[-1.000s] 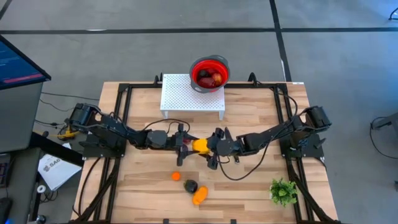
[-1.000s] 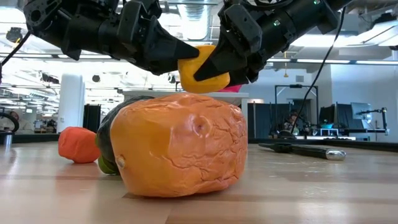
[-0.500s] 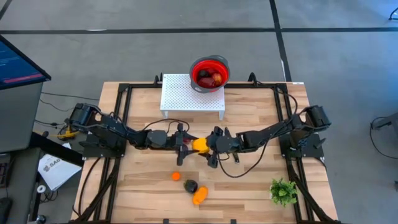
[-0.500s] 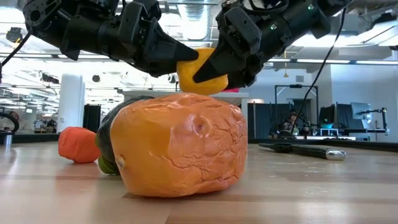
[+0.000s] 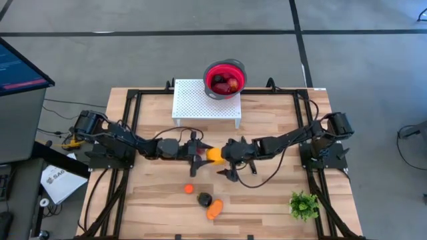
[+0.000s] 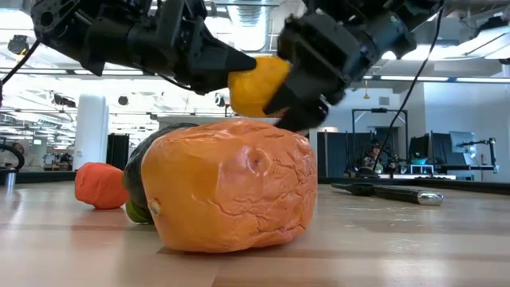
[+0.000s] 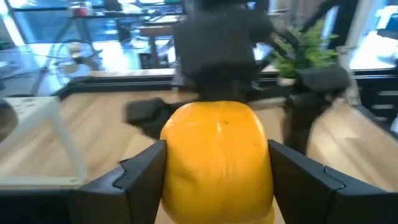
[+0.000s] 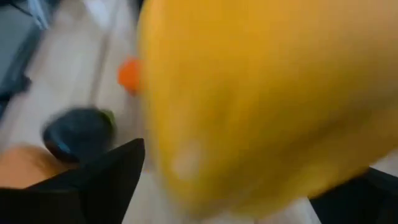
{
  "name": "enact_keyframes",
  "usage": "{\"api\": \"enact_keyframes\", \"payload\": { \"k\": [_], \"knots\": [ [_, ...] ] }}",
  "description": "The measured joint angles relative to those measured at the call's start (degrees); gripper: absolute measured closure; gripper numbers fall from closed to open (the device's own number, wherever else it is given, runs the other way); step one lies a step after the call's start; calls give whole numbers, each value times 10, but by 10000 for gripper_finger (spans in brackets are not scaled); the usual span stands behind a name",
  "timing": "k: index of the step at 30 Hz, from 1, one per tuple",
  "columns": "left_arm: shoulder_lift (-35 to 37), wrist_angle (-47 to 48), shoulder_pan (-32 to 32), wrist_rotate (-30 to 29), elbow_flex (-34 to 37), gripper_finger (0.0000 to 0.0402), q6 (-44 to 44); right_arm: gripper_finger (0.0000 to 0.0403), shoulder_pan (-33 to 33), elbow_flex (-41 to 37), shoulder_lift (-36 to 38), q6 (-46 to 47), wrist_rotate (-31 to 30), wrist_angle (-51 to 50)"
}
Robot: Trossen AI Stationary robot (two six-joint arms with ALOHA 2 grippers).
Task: Pick & Place Fruit
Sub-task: Put the yellow bell pepper into the strainer bowl on the shelf
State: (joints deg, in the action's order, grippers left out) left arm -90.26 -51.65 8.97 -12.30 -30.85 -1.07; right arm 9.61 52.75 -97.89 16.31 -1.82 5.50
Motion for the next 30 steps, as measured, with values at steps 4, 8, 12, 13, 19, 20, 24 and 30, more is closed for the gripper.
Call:
{"api": "enact_keyframes", "payload": {
  "k": [4, 8, 12, 13, 19, 20, 24, 30],
  "knots": [
    [0, 2, 0, -4, 0, 158, 0, 28, 21, -13, 0, 15, -73, -38],
    [0, 3, 0, -4, 0, 158, 5, 37, 65, -64, 0, 44, -178, 11],
    [0, -1, 0, -3, 0, 156, 13, 40, 116, -157, 0, 101, -269, 167],
    [0, -8, 0, -1, 0, 157, 13, 40, 128, -184, 0, 104, -295, 232],
    [0, -113, 1, 78, 0, 156, -3, 40, 190, -306, 0, 17, -408, 591],
    [0, -136, 1, 97, 0, 155, -12, 40, 195, -312, 0, -16, -413, 632],
    [0, -208, 8, 146, 0, 157, -50, 40, 200, -291, 0, -141, -414, 717],
    [0, -247, 13, 152, 0, 153, -76, 40, 187, -199, 0, -263, -367, 716]
  ]
}}
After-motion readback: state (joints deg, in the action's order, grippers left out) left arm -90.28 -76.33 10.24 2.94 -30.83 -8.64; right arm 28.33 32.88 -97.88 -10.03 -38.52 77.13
